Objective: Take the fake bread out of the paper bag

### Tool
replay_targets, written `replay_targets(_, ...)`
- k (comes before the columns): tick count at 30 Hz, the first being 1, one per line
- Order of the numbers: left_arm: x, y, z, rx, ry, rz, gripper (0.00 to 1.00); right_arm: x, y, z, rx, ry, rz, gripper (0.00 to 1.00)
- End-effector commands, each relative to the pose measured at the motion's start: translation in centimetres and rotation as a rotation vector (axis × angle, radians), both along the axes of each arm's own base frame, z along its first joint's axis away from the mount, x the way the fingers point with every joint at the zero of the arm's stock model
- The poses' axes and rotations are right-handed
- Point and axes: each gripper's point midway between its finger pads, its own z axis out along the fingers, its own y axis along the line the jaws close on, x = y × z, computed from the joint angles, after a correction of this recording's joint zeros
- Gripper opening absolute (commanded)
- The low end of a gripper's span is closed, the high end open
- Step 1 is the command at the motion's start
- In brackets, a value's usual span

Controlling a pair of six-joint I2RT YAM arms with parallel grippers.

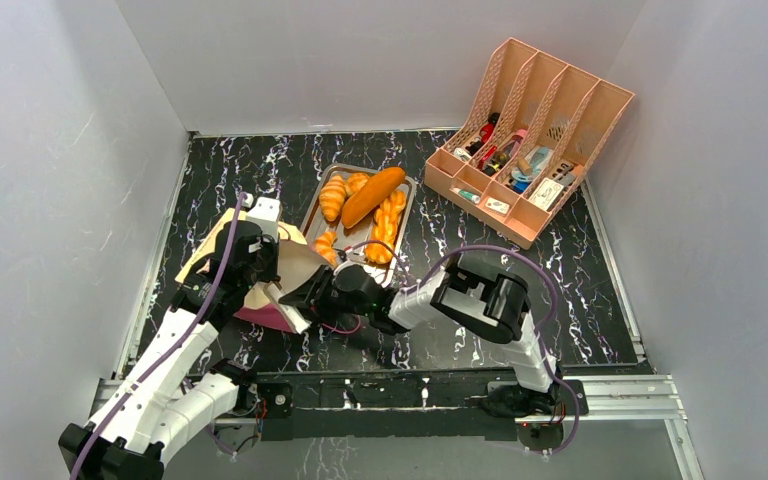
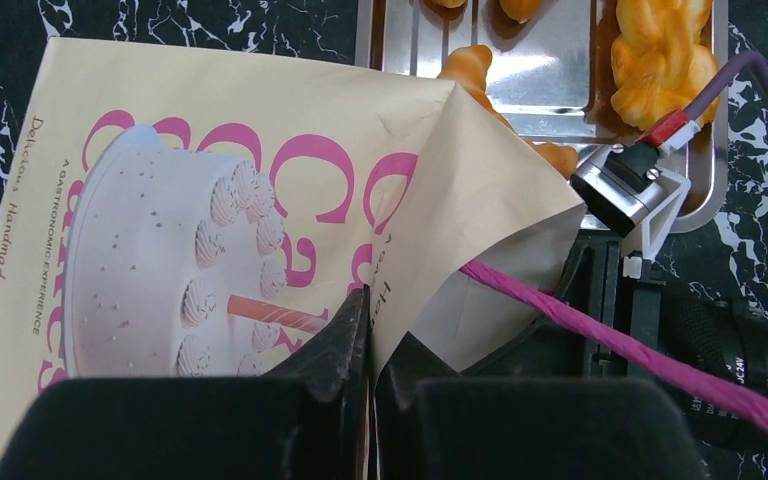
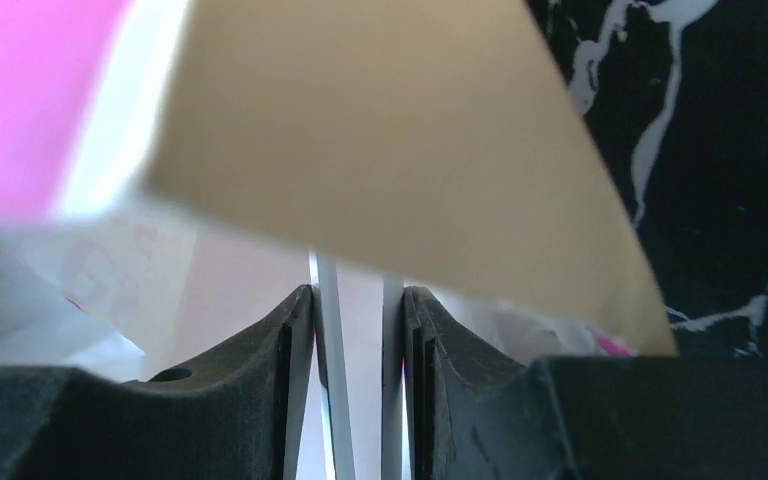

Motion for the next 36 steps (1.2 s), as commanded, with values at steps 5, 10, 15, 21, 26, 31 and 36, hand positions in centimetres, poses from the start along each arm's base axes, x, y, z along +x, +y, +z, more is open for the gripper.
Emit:
replay_targets(5, 0.1, -1.4, 2.7, -0.072, -0.051, -0.053, 0.0, 1.8, 2.4, 2.8, 0.083, -0.033, 0.008, 0.36)
replay_targets(10, -0.1, -1.4, 2.8, -0.074, -0.055, -0.06, 0.0, 2.2, 3.4, 2.8, 0.082, -0.029, 0.02, 0.38)
replay_targets(15, -0.1, -1.2, 2.8, -0.068, -0.054, -0.051, 0.0, 2.6, 3.4, 2.1, 0.06, -0.029, 0.018, 0.35)
replay_targets(21, 0.1, -0.3, 2.5, -0.04, -0.056, 0.0, 0.0, 2.1, 2.4, 2.4, 0.053, -0.045, 0.023, 0.0)
replay_targets(26, 0.4, 1.1, 2.3, -0.01, -0.071, 0.084, 0.0, 1.3, 0.4, 3.6, 0.057, -0.076, 0.019, 0.0)
replay_targets(31, 0.9, 2.3, 1.6, 0.034, -0.059, 0.156, 0.0, -0.6, -3.7, 5.1, 0.072, -0.111, 0.009, 0.0)
replay_targets(36, 1.6, 3.0, 0.6, 0.075, -0.036, 0.208, 0.0, -3.2, -9.6, 6.1, 0.066, -0.167, -0.001, 0.0)
